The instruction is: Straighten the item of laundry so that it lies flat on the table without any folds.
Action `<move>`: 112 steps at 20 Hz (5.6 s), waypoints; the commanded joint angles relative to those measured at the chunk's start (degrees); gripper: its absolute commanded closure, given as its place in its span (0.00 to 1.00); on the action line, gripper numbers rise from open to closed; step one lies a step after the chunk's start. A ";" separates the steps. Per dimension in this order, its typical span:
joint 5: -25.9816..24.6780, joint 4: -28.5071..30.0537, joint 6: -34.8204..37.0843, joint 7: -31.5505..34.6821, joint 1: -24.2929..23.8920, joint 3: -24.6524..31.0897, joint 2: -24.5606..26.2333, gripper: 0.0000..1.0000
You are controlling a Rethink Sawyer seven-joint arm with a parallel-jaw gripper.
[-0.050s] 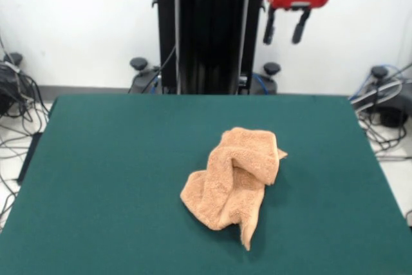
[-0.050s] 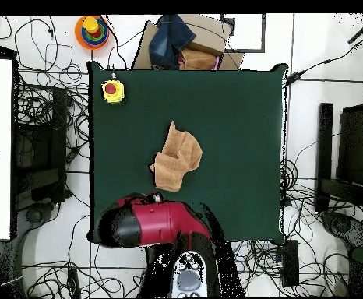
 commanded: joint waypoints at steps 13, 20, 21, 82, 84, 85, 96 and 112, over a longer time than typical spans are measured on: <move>-6.81 -8.83 -9.34 6.33 0.18 0.07 11.97 0.00; -6.87 -12.83 -11.08 6.68 0.87 -1.06 18.57 0.00; -7.01 -13.08 -12.44 6.87 0.84 -1.04 19.28 0.00; -2.14 -30.23 -5.18 11.86 -0.55 -4.14 30.86 0.00; -2.35 -30.52 -5.77 11.34 -1.10 -3.84 31.44 0.00; -2.48 -30.48 -6.01 11.11 -1.27 -3.85 31.55 0.00; -2.03 -30.50 -6.82 11.17 -1.23 -5.36 35.36 0.00; -1.53 -27.90 -10.17 12.93 1.12 -8.58 36.79 0.00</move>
